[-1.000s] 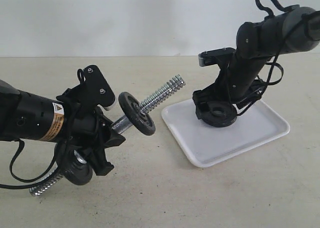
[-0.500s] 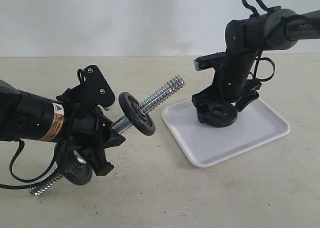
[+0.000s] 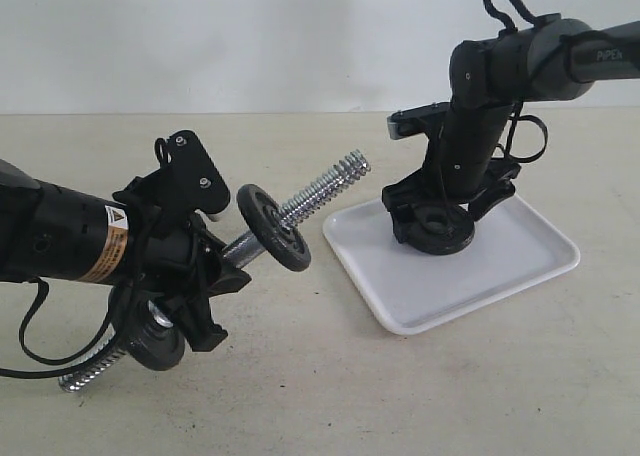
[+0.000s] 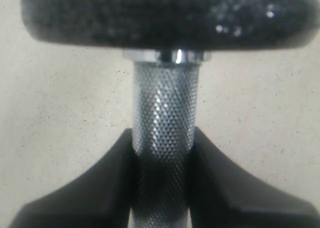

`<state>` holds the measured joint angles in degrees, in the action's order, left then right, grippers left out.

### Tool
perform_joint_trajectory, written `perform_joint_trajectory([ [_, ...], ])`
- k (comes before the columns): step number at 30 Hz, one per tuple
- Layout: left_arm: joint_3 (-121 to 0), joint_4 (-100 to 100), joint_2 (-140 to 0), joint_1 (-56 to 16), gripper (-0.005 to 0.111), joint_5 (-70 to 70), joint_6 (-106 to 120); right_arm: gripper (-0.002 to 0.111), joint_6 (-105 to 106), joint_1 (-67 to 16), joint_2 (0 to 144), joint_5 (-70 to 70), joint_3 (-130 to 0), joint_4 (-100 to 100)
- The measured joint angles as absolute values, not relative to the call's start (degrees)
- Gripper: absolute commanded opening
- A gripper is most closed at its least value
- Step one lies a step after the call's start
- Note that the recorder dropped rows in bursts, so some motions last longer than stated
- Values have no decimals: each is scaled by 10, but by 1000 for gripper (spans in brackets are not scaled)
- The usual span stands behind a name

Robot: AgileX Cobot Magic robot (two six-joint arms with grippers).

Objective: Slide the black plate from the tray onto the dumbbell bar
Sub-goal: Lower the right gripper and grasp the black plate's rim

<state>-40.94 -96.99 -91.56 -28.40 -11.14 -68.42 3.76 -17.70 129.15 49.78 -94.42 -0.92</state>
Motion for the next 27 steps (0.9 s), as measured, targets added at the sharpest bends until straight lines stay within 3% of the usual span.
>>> perform_joint_trajectory([
  [12,-409,-971,-916,-284,4,-111,-684,102,36,-177,1310,521,-957,-9],
  [14,-409,-972,-916,-284,4,-111,-684,90,35,-177,1310,522,-958,-9],
  [18,-409,-972,-916,-284,4,-111,-684,48,28,-177,1310,527,-958,-11],
  [20,-409,-972,-916,-284,4,-111,-684,33,27,-177,1310,528,-959,-11],
  [27,-409,-972,-916,-284,4,-111,-684,0,21,-177,1310,534,-959,-22],
])
